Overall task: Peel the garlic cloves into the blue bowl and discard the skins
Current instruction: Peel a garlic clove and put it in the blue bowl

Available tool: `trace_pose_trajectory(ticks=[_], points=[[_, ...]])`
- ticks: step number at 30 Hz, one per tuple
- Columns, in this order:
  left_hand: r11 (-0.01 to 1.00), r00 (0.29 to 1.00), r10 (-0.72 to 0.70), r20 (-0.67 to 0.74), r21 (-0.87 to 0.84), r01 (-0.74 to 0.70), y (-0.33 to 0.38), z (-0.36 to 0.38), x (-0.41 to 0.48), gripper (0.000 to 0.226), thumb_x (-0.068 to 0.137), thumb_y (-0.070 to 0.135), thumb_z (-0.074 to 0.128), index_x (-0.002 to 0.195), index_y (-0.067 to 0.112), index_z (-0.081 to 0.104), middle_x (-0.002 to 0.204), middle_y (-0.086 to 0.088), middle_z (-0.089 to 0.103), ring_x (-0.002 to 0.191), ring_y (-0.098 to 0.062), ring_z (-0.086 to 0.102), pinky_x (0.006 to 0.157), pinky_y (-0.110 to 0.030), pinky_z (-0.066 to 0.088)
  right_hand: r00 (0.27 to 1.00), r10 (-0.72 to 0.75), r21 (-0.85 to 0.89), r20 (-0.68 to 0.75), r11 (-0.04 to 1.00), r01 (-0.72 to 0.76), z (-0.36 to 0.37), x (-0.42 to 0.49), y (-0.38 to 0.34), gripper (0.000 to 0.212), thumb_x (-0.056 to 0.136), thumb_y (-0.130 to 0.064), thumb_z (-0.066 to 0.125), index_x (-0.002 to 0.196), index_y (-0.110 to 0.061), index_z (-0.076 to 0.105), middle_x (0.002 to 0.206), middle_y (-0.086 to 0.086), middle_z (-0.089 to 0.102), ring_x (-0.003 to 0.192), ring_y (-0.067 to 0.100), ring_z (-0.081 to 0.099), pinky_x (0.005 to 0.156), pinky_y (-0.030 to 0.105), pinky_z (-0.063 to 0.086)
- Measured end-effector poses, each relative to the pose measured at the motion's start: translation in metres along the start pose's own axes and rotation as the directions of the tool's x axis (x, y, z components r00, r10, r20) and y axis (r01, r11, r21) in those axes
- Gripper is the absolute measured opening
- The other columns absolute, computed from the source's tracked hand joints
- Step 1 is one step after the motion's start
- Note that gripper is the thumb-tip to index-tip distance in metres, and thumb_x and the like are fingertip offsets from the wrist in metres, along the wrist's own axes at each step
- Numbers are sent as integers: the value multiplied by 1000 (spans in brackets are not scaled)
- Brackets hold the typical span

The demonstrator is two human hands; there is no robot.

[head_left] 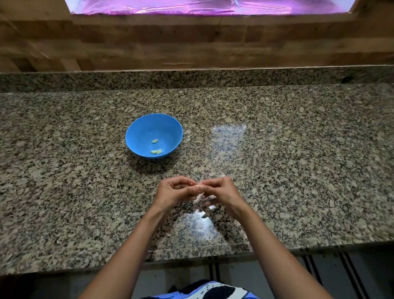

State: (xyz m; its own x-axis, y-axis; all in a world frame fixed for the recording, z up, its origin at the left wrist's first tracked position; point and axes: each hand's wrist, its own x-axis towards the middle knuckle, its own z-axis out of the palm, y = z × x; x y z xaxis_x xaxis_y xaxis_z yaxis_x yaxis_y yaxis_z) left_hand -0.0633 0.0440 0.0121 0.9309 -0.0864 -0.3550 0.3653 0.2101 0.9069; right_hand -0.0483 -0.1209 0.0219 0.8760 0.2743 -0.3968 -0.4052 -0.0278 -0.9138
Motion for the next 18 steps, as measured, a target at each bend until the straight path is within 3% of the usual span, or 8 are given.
trace_pose_trajectory(ticks=[9, 12, 15, 18], points=[[1000, 1000, 7, 15, 2, -7, 2, 3, -3, 22, 62, 6, 76, 84, 0, 72, 82, -17, 72, 67, -22, 69, 63, -26, 59, 996, 82, 98, 18, 992, -84, -2, 0, 5, 14, 83, -1, 64, 96, 4, 67, 81, 15, 69, 62, 17, 65, 56, 24, 56], [1000, 999, 1, -54, -6, -1, -1, 7, -2, 18, 66, 1, 74, 84, -1, 72, 85, -20, 71, 66, -22, 69, 62, -25, 59, 994, -48, -92, -96, 995, 39, 6, 1, 7, 10, 85, -3, 63, 91, 3, 68, 76, 16, 68, 58, 20, 65, 55, 26, 57], [1000, 984, 22, -176, 15, -20, -6, 16, 0, 18, 72, -1, 74, 89, -1, 71, 86, -17, 72, 72, -23, 71, 65, -25, 59, 937, -270, -429, -223, 890, 154, 15, 6, 12, 10, 85, -12, 64, 88, -7, 73, 75, 7, 71, 64, 17, 67, 61, 29, 57], [996, 972, 1, -235, -84, -21, -6, 21, -2, 22, 72, 0, 75, 93, -3, 70, 86, -12, 73, 78, -22, 72, 67, -22, 57, 909, -371, -530, -189, 818, 224, 20, 8, 13, 14, 86, -16, 63, 95, -10, 73, 83, 2, 72, 74, 10, 67, 68, 25, 57]])
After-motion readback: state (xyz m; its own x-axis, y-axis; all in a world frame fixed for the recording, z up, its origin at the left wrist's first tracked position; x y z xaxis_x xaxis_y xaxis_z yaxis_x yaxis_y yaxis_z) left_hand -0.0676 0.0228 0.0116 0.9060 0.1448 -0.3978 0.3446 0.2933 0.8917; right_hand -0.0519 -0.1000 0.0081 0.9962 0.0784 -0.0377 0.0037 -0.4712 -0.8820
